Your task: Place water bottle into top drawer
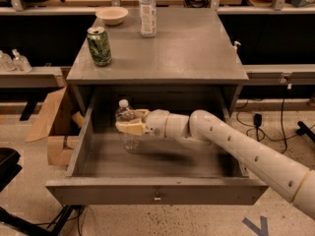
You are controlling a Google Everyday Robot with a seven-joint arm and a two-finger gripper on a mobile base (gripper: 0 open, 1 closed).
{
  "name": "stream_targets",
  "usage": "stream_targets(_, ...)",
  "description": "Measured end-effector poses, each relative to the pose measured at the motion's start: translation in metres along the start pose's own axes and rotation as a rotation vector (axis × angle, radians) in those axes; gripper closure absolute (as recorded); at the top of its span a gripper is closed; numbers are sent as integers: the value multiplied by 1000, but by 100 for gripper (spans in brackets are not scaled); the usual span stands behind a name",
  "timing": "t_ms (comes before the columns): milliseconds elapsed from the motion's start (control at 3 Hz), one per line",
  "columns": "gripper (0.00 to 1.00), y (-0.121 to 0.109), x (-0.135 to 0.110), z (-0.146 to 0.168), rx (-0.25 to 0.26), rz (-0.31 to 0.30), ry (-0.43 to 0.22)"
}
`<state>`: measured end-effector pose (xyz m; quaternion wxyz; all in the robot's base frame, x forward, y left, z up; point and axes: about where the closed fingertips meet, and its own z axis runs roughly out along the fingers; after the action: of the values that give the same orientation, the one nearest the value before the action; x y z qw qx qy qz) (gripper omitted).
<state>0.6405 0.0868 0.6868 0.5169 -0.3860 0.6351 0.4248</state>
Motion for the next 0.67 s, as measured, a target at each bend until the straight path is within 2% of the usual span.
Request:
stream_targets(333, 74, 5, 4, -5, 36, -18, -13)
stream_targets(667, 43, 5, 3, -5, 36, -18, -14)
